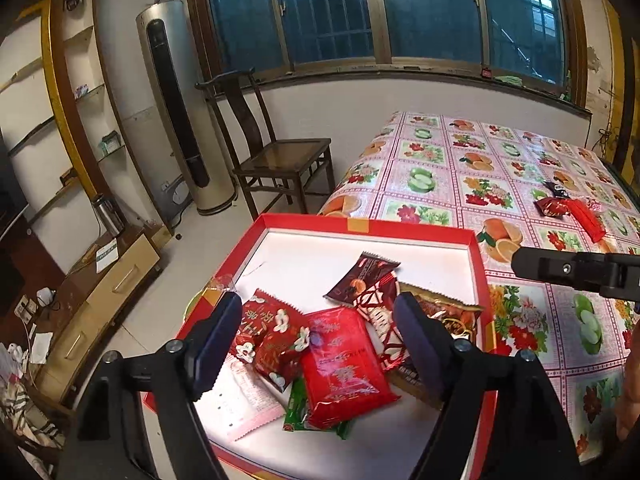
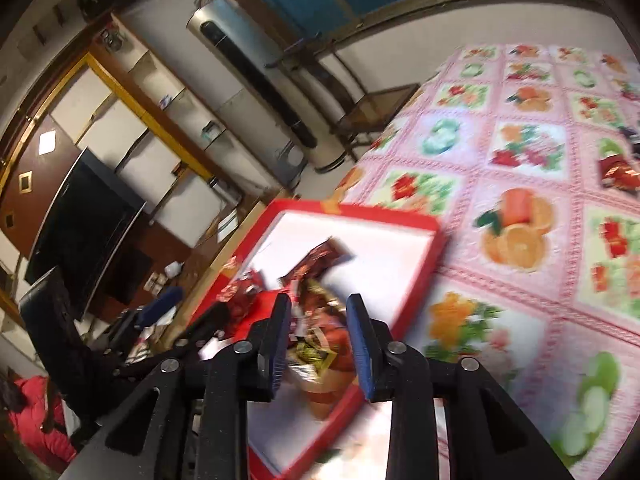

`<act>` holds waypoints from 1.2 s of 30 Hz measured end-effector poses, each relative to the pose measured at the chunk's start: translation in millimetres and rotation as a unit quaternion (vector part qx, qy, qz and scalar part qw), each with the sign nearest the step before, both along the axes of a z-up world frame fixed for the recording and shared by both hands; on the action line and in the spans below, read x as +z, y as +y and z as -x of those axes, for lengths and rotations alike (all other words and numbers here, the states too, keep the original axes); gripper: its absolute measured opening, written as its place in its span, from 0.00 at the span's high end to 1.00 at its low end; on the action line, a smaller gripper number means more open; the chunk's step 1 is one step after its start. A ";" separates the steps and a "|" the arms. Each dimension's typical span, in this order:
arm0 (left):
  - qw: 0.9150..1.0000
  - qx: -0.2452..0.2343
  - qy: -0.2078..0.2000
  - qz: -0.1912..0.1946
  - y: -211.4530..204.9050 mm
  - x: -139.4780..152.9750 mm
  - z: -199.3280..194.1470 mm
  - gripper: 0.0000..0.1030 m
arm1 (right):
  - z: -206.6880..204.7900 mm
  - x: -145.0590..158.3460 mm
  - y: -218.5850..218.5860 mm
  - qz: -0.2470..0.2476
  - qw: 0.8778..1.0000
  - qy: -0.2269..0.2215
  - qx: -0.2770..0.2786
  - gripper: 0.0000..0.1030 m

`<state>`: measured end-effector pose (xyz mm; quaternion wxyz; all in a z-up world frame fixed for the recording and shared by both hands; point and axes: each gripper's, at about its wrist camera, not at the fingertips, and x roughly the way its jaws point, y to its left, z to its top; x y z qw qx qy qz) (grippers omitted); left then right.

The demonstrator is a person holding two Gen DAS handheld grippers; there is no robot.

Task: Organize snacks
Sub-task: 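Open both grippers to release the packets into the red box, then move both grippers back to the snacks left on the table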

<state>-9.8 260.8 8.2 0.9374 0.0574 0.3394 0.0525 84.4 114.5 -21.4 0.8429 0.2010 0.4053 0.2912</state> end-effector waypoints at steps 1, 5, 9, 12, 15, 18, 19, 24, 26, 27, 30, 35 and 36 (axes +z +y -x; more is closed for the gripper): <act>1.000 -0.006 -0.002 0.003 -5.5 2.3 -1.3 0.24 | 3.2 1.3 -10.4 0.004 1.000 -0.002 -0.011 0.60; 0.999 -0.054 -0.004 0.002 -45.2 9.5 -2.8 0.24 | 14.1 -1.0 -59.9 0.003 0.998 -0.001 -0.058 0.60; 0.994 -0.111 -0.002 -0.013 -101.9 12.0 -3.6 0.20 | 19.1 -4.3 -108.7 0.017 0.994 0.007 -0.110 0.60; 0.989 -0.145 0.009 -0.026 -141.5 10.8 -5.6 0.18 | 17.6 -5.9 -152.6 0.030 0.988 0.013 -0.151 0.60; 0.984 -0.171 0.025 -0.039 -175.1 8.0 -13.1 0.18 | 12.3 -6.6 -202.1 0.059 0.978 0.031 -0.196 0.60; 0.979 -0.192 0.043 -0.046 -201.2 6.8 -28.0 0.18 | 6.3 -8.7 -249.8 0.089 0.966 0.046 -0.237 0.60; 0.978 -0.195 0.050 -0.045 -208.2 6.8 -36.2 0.17 | 4.3 -9.2 -266.8 0.094 0.962 0.052 -0.252 0.60; 0.979 -0.190 0.076 -0.013 -231.8 11.0 -93.9 0.17 | -11.7 -12.1 -326.7 0.119 0.941 0.078 -0.307 0.58; 0.979 -0.187 0.079 0.006 -238.7 10.9 -116.0 0.17 | -19.5 -15.3 -338.8 0.128 0.936 0.090 -0.316 0.57; 0.980 -0.184 0.079 0.014 -242.3 10.0 -126.3 0.17 | -22.9 -17.2 -341.1 0.128 0.936 0.092 -0.315 0.55; 0.980 -0.177 0.082 0.035 -250.8 2.1 -152.3 0.17 | -35.8 -24.7 -330.7 0.121 0.945 0.097 -0.288 0.45; 0.981 -0.156 0.098 0.063 -253.4 -13.6 -185.5 0.17 | -64.7 -35.4 -288.3 0.173 0.947 0.106 -0.248 0.42; 0.981 -0.155 0.099 0.066 -252.9 -15.8 -189.6 0.17 | -69.9 -37.7 -281.3 0.186 0.946 0.110 -0.243 0.41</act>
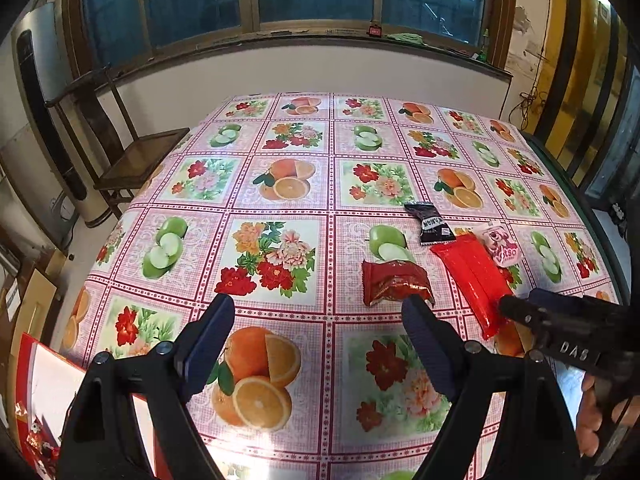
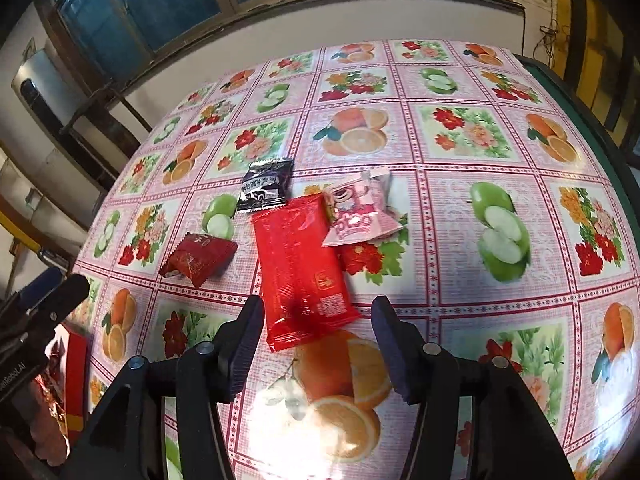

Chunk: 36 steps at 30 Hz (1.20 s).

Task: Organize snacks
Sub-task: 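Move both grippers back to the snacks left on the table, then grasp the brown chocolate packet with the left gripper while the right gripper grasps the long red packet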

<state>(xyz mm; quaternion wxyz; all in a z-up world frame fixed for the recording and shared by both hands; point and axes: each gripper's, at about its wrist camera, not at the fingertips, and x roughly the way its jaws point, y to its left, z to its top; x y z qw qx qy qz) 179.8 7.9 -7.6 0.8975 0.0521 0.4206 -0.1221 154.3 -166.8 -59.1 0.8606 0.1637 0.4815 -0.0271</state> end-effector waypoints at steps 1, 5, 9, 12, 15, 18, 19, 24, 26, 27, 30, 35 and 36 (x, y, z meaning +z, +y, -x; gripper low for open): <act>1.000 0.001 0.000 0.000 0.5 -2.2 -3.6 0.17 | -5.8 -2.6 8.0 0.012 1.000 0.010 0.006 0.41; 1.000 0.007 0.007 0.011 3.5 -8.3 -18.1 0.18 | -19.7 -13.2 21.5 0.067 0.997 0.036 -0.008 0.41; 0.999 0.014 0.026 0.024 -1.2 -15.5 -33.3 0.18 | -22.8 -22.6 20.8 0.053 0.998 0.039 -0.019 0.38; 0.999 0.015 0.031 0.018 -14.1 -22.2 -42.0 0.18 | -19.5 -22.7 19.9 0.052 0.998 0.029 -0.018 0.42; 0.999 0.020 0.041 0.015 -26.3 -30.2 -48.6 0.18 | -12.5 -21.4 15.6 0.045 0.998 0.023 -0.026 0.48; 0.998 0.023 0.055 0.015 -38.0 -40.5 -53.7 0.18 | 3.3 -19.9 7.8 0.018 0.999 0.031 -0.027 0.48; 0.998 0.026 0.059 0.010 -41.8 -44.0 -55.0 0.18 | 10.7 -19.6 5.5 0.015 0.999 0.033 -0.024 0.48; 0.998 0.031 0.060 -0.014 -58.3 -53.1 -56.3 0.18 | 56.8 -21.6 -14.2 0.008 0.999 0.028 -0.024 0.48; 0.998 0.028 0.062 -0.013 -63.0 -55.9 -57.7 0.18 | 70.4 -22.1 -25.3 -0.007 0.999 0.023 -0.030 0.48; 0.997 0.028 0.069 -0.013 -64.8 -58.7 -58.5 0.18 | 73.8 -22.4 -29.9 -0.018 0.999 0.021 -0.033 0.48; 0.995 0.014 0.094 -0.002 -68.3 -68.9 -57.4 0.18 | 75.5 -22.6 -37.1 -0.042 0.998 0.016 -0.032 0.48; 0.997 -0.035 0.070 -0.015 -73.3 -76.6 -37.7 0.22 | 75.1 -22.1 -34.6 -0.033 0.999 0.015 -0.027 0.48; 0.997 -0.054 0.058 -0.014 -73.5 -75.5 -33.0 0.31 | 75.3 -22.1 -35.2 -0.036 0.999 0.015 -0.027 0.48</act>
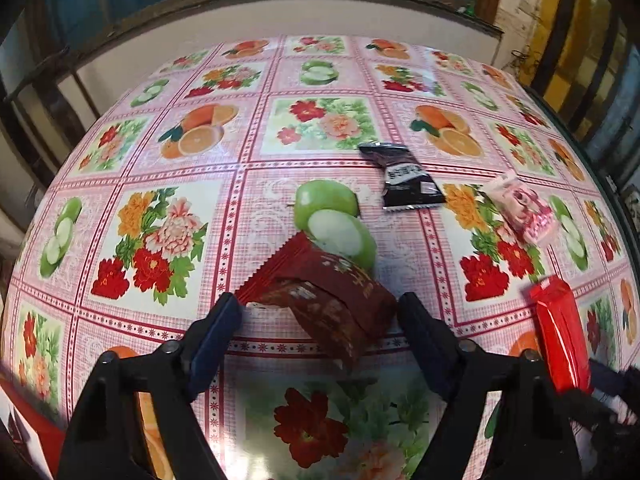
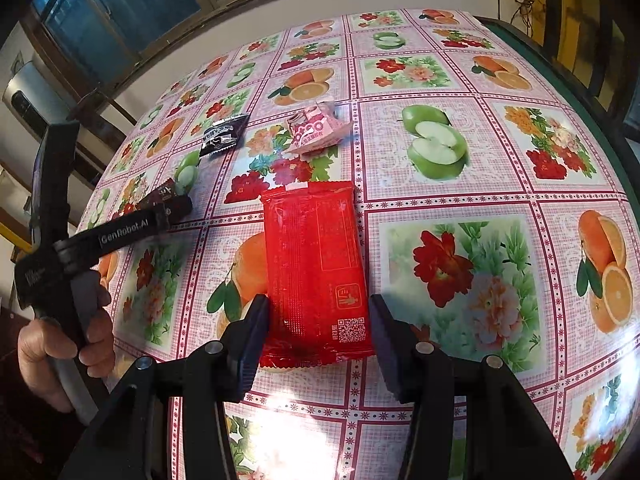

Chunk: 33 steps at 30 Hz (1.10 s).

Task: Organize snacks
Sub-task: 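Grasp the brown chocolate packet with the left gripper while the right gripper grasps the long red packet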

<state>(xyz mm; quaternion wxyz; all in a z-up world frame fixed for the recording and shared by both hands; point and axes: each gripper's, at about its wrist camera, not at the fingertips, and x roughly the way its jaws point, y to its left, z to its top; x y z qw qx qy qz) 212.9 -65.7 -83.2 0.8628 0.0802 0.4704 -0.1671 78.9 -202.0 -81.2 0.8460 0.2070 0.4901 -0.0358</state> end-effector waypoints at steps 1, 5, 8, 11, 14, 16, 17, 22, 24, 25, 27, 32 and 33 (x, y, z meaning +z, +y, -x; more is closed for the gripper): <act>1.000 -0.015 -0.004 -0.001 0.3 0.6 4.0 0.34 | 0.2 0.2 -0.3 -0.002 1.000 -0.001 -0.001 0.48; 0.999 -0.031 -0.004 -0.009 11.8 3.0 11.0 0.43 | -0.4 0.0 -0.6 0.000 1.000 -0.001 0.000 0.48; 1.000 0.009 0.009 0.017 35.1 8.7 8.4 0.43 | 0.0 0.1 0.0 0.000 1.000 -0.001 -0.001 0.47; 0.997 0.050 0.038 0.053 49.5 13.0 3.3 0.36 | -0.8 -0.1 -0.2 0.001 1.000 -0.002 -0.002 0.47; 0.994 0.073 0.042 0.072 54.7 21.3 0.3 0.34 | -1.0 -0.2 -0.8 -0.002 1.000 -0.002 -0.002 0.47; 0.992 0.091 0.042 0.071 57.1 24.1 -3.7 0.28 | -1.6 -0.4 -1.4 -0.003 1.000 -0.002 -0.002 0.47; 0.991 0.105 0.048 0.073 58.6 23.6 -7.1 0.28 | -2.0 -0.4 -1.3 -0.002 1.000 -0.002 -0.001 0.47; 0.976 0.159 0.099 0.107 57.3 12.2 -17.9 0.28 | -2.6 -0.3 -0.3 0.004 1.000 -0.005 0.000 0.47; 0.974 0.170 0.102 0.113 52.7 11.6 -18.8 0.28 | -2.9 -0.6 -0.2 0.004 1.000 -0.006 0.001 0.47; 0.973 0.175 0.102 0.113 50.0 11.4 -20.0 0.28 | -2.8 -0.7 -0.3 0.004 1.000 -0.007 0.001 0.47; 0.970 0.186 0.107 0.111 45.4 9.4 -23.7 0.28 | -3.0 -0.6 -0.2 0.005 1.000 -0.007 0.001 0.47; 0.968 0.197 0.104 0.113 39.2 7.6 -33.4 0.28 | -3.4 -1.0 -1.2 0.001 1.000 -0.007 0.001 0.47; 0.968 0.200 0.102 0.111 38.5 7.4 -35.6 0.28 | -3.4 -1.0 -1.1 0.001 1.000 -0.007 0.001 0.47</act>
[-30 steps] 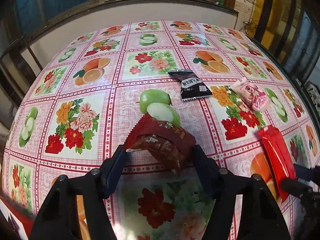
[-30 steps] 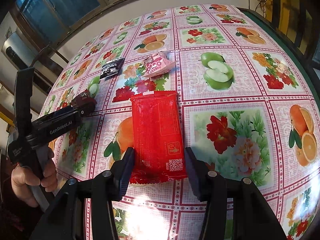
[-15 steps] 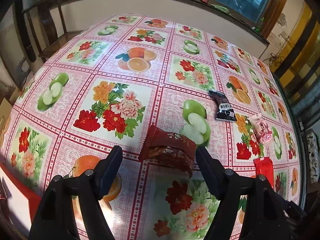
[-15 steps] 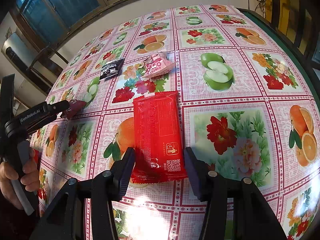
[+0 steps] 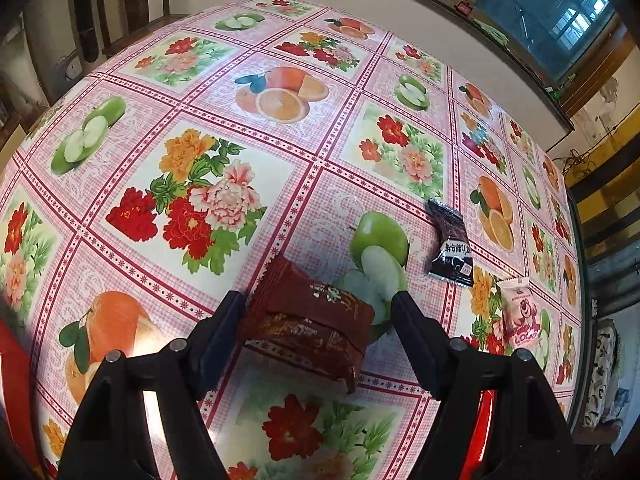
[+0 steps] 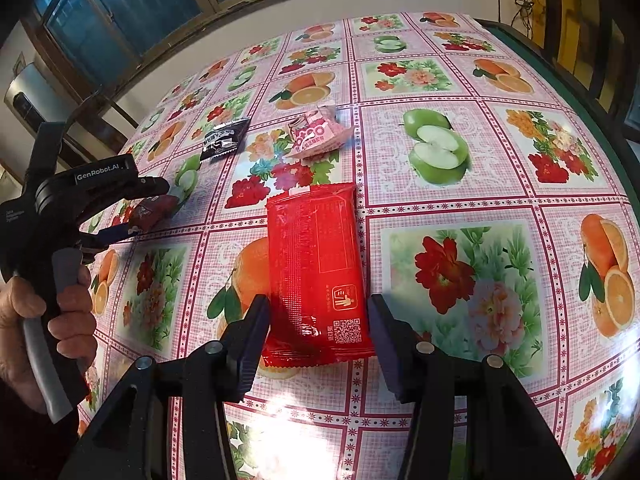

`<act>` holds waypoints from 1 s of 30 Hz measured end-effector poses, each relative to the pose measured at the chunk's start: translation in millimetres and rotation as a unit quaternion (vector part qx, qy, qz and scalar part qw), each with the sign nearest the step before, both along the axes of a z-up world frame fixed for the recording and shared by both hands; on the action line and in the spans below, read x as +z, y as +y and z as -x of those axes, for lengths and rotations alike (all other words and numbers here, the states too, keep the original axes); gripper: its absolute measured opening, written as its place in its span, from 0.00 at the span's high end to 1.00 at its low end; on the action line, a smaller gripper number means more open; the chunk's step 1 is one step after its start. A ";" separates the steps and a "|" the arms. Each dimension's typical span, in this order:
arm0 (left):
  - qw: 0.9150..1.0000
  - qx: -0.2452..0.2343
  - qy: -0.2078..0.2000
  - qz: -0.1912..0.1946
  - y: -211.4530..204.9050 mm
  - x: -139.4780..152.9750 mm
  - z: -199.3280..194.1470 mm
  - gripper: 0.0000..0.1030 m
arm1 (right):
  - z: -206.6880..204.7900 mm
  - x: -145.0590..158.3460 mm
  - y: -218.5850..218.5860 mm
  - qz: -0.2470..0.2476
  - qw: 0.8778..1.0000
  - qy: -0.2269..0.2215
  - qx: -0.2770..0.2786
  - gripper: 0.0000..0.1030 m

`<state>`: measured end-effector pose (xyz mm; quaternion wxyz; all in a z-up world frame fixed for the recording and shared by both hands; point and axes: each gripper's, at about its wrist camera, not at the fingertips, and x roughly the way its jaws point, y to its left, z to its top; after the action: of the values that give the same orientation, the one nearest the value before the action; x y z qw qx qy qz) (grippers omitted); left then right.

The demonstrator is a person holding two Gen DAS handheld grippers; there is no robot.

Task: Organize snacks
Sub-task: 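Grasp the brown chocolate packet with the left gripper while the right gripper grasps the long red packet, then lift both packets and carry them over the red box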

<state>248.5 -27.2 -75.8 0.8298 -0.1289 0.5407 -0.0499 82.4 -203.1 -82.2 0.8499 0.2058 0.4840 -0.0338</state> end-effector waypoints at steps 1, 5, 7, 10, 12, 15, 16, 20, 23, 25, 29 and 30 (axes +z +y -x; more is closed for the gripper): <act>1.000 0.002 -0.003 -0.003 -1.0 0.1 -2.4 0.28 | -0.1 0.1 0.2 0.000 1.000 0.000 0.000 0.47; 0.999 -0.012 -0.013 -0.028 -6.8 -1.1 -10.8 0.28 | 0.7 0.0 -0.4 -0.001 1.000 0.000 0.000 0.47; 0.997 -0.037 -0.020 -0.058 -13.7 -2.1 -12.9 0.32 | 0.7 0.1 -0.8 -0.002 1.000 0.001 0.000 0.47; 0.988 -0.116 -0.035 -0.094 -29.1 -3.3 -12.9 0.40 | 0.7 0.1 -0.4 -0.002 1.000 0.001 0.000 0.47; 0.978 -0.175 -0.047 -0.100 -39.9 -2.6 -9.1 0.48 | 0.8 0.2 -0.6 -0.001 1.000 0.001 0.000 0.47; 0.962 -0.260 -0.061 -0.060 -58.7 0.7 4.4 0.65 | 0.7 0.2 -0.3 -0.001 1.000 0.000 0.000 0.47; 0.955 -0.288 -0.059 -0.038 -65.1 0.8 11.3 0.66 | 0.6 0.3 -0.3 -0.002 1.000 0.000 0.000 0.47; 0.911 -0.397 -0.093 -0.067 -92.9 2.0 56.2 0.65 | 1.7 -0.1 -4.2 -0.016 1.000 0.000 0.002 0.47; 0.918 -0.372 -0.106 -0.083 -80.2 10.3 65.8 0.58 | 3.1 -1.4 -11.6 -0.039 0.999 0.002 -0.004 0.48; 0.945 -0.304 -0.080 -0.090 -62.8 12.8 61.9 0.37 | 3.6 -1.6 -12.4 -0.042 0.999 0.002 -0.006 0.48; 0.969 -0.228 -0.040 -0.086 -47.2 16.4 69.7 0.32 | 3.2 -1.0 -7.1 -0.026 1.000 0.002 -0.004 0.48; 0.970 -0.225 -0.034 -0.086 -47.5 16.0 72.4 0.29 | 3.2 -0.9 -6.7 -0.024 1.000 0.001 -0.004 0.48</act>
<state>176.1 -74.7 -59.8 0.8232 0.0701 0.5294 -0.1931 79.1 -209.8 -83.1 0.8441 0.2282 0.4845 -0.0259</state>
